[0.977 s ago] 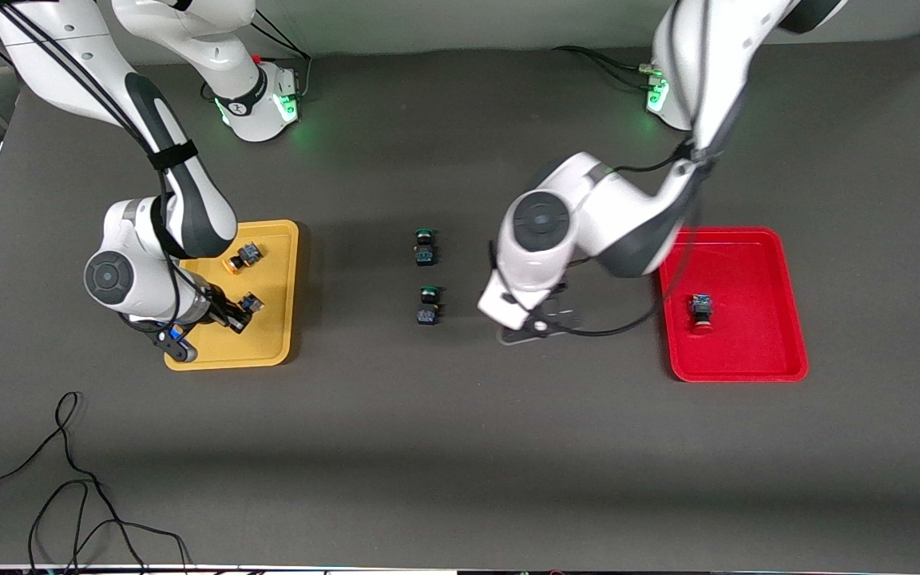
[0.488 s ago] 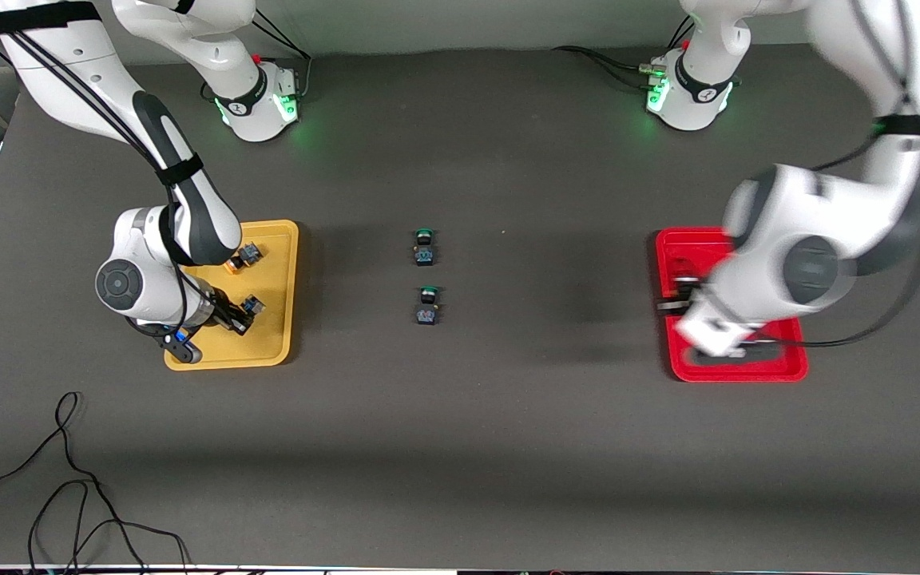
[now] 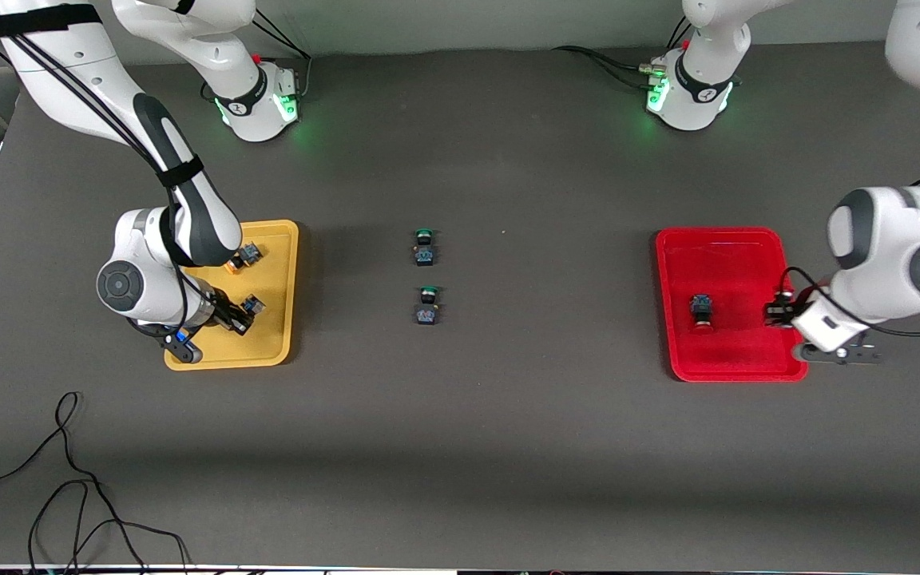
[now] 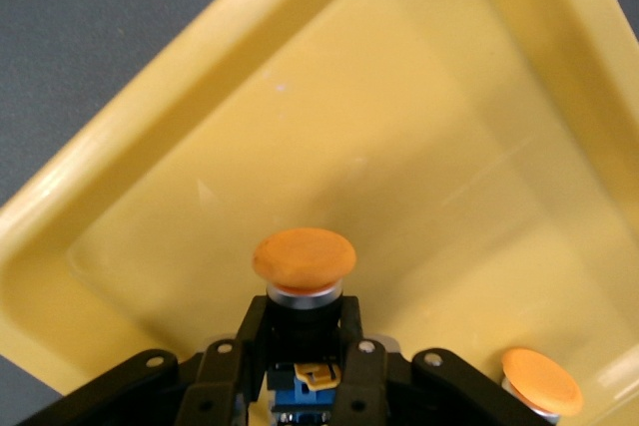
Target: Place red and yellow buttons in trays
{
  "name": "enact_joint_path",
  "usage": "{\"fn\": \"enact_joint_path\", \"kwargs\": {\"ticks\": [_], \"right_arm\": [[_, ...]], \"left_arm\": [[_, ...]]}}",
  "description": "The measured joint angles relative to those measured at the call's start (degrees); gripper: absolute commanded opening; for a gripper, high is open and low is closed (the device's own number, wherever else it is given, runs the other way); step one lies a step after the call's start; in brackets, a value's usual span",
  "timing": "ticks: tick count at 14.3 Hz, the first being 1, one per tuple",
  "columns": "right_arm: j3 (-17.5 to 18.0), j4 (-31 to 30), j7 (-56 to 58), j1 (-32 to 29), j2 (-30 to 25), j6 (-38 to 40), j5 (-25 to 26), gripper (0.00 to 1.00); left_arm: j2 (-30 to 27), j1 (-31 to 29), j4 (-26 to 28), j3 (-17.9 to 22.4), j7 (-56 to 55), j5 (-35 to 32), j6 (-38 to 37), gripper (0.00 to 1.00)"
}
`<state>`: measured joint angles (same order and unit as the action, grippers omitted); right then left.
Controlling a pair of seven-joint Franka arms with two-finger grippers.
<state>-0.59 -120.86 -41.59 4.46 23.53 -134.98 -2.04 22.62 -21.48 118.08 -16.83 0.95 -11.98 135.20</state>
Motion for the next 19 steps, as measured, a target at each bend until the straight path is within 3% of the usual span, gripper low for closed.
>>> {"fn": "enact_joint_path", "kwargs": {"ticks": [1,2,3,6,10,15,19], "right_arm": [[0.00,0.00,0.00,-0.02,0.21,-0.49,0.00,0.72],[0.00,0.01,0.00,-0.02,0.50,-1.04,0.00,1.00],[0.00,0.03,0.00,-0.03,0.77,-1.26,0.00,1.00],[-0.07,0.38,0.00,-0.06,0.66,-1.33,-0.15,1.00],[-0.13,1.29,0.00,-0.06,-2.45,-1.15,-0.16,1.00],[-0.11,3.06,7.07,-0.04,-14.00,7.19,-0.15,1.00],[-0.18,4.05,19.33,-0.05,-23.15,13.99,-0.14,1.00]], "left_arm": [[1.61,-0.49,1.93,0.02,-0.01,-1.01,4.31,0.25],[3.07,-1.00,3.17,0.04,-0.01,-1.56,7.23,0.85],[3.98,-1.37,3.57,0.05,0.00,-1.97,8.41,0.99],[3.25,-1.56,2.01,-0.10,0.04,-2.30,5.09,1.00],[-1.74,-1.55,-8.09,-1.58,0.53,-2.23,-14.88,1.00],[-8.54,-1.52,-20.40,-3.49,4.17,2.91,-36.51,1.00],[-14.71,-1.62,-24.85,-3.49,5.45,7.84,-45.46,1.00]]}}
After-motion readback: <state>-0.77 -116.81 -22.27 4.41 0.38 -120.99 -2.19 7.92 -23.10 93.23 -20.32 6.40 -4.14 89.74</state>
